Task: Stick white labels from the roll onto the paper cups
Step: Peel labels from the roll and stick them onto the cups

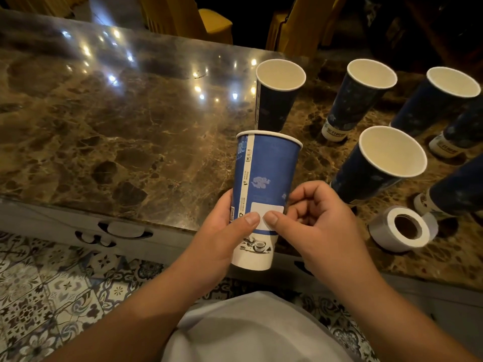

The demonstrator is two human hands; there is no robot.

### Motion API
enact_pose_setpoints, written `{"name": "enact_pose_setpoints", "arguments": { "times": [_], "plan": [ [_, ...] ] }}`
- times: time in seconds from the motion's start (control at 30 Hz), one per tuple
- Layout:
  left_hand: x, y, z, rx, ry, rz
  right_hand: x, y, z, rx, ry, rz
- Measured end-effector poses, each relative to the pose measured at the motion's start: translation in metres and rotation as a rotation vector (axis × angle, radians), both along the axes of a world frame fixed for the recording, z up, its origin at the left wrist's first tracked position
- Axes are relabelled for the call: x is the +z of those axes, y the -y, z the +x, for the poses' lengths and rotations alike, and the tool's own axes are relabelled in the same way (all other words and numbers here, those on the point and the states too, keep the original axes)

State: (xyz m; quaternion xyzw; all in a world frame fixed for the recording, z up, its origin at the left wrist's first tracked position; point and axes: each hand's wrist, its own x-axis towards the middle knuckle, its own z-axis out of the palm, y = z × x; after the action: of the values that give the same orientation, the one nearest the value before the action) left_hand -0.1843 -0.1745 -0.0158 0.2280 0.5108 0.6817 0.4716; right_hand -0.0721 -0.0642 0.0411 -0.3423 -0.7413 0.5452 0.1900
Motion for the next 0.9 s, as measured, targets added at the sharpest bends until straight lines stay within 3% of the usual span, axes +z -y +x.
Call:
{"name": "enact_pose_setpoints", "arguments": {
  "times": [0.13, 0.23, 0.6, 0.9],
  "plan": [
    [0.004, -0.001, -0.001, -0.058, 0.159, 0.082, -0.003, -0.004, 0.000, 0.032, -0.069, -0.289],
    [0.007, -0.002, -0.004, -0.136, 0.169, 0.086, -0.004, -0.005, 0.004, 0.089, -0.141, -0.460],
    [0.006, -0.006, -0.015, -0.171, 0.161, 0.006, -0.017, -0.015, 0.011, 0.166, -0.124, -0.321],
    [0.010, -0.012, -0.028, -0.147, -0.219, -0.157, -0.035, -0.029, 0.009, 0.149, -0.090, -0.167]
  ]
}}
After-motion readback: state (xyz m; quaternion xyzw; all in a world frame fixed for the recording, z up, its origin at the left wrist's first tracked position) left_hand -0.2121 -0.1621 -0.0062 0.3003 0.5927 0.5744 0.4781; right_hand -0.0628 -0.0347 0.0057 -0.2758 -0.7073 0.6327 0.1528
